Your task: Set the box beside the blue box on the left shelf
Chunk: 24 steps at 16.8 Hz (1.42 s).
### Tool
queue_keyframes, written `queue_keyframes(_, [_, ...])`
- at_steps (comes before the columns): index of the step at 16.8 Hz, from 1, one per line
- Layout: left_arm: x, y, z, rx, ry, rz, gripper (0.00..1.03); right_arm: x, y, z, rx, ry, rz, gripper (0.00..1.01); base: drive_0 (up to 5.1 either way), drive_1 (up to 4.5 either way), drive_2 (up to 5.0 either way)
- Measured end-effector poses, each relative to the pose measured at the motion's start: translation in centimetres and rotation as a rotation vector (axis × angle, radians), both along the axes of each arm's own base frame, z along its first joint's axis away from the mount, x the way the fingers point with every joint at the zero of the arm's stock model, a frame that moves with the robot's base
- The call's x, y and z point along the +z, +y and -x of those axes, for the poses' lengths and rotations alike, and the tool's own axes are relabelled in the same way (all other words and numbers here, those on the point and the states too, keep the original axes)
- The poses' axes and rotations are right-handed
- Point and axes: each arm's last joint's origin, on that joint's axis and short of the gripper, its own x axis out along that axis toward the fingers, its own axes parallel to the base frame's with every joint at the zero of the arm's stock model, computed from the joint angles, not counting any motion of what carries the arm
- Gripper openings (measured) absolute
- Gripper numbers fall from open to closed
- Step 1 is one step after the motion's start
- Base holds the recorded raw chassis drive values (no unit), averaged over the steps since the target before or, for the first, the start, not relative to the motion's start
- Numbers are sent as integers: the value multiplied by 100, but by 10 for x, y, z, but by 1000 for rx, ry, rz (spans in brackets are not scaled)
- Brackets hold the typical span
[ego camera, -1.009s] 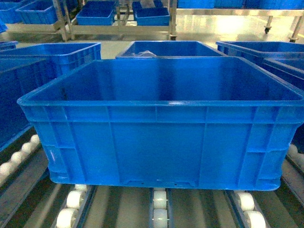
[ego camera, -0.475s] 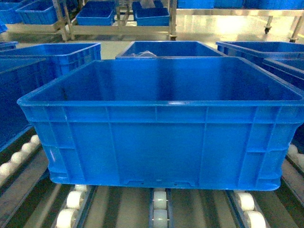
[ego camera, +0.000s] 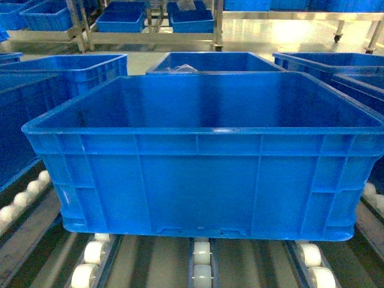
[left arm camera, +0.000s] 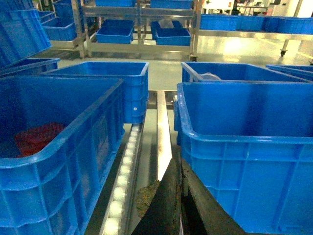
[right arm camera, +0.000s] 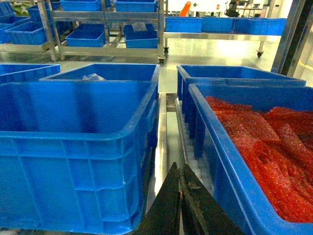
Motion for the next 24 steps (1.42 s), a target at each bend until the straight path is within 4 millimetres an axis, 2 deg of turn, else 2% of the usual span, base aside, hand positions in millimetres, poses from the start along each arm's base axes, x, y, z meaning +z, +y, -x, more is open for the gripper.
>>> queue_keyframes(11, [1,0,19,0,-6,0,1,0,0,19,0,-2,0,2,0,0,0])
queue_keyframes(12, [-6,0,26,-3,51,0,1,-6,0,25,3,50,0,2,0,0,0])
queue_keyframes(13, [-1,0,29,-2,-5,0,1,-2,0,30,0,-3,0,2,0,0,0])
queue_keyframes(17, [-3,0,29,0,11,-1,1,-3,0,30,0,9,0,2,0,0,0])
queue_keyframes(19, [-3,0,29,0,12,-1,24,-3,0,30,0,9,1,25,0,0,0])
queue_keyframes(24, [-3,0,29,0,12,-1,92,-3,0,30,0,9,1,93,0,0,0])
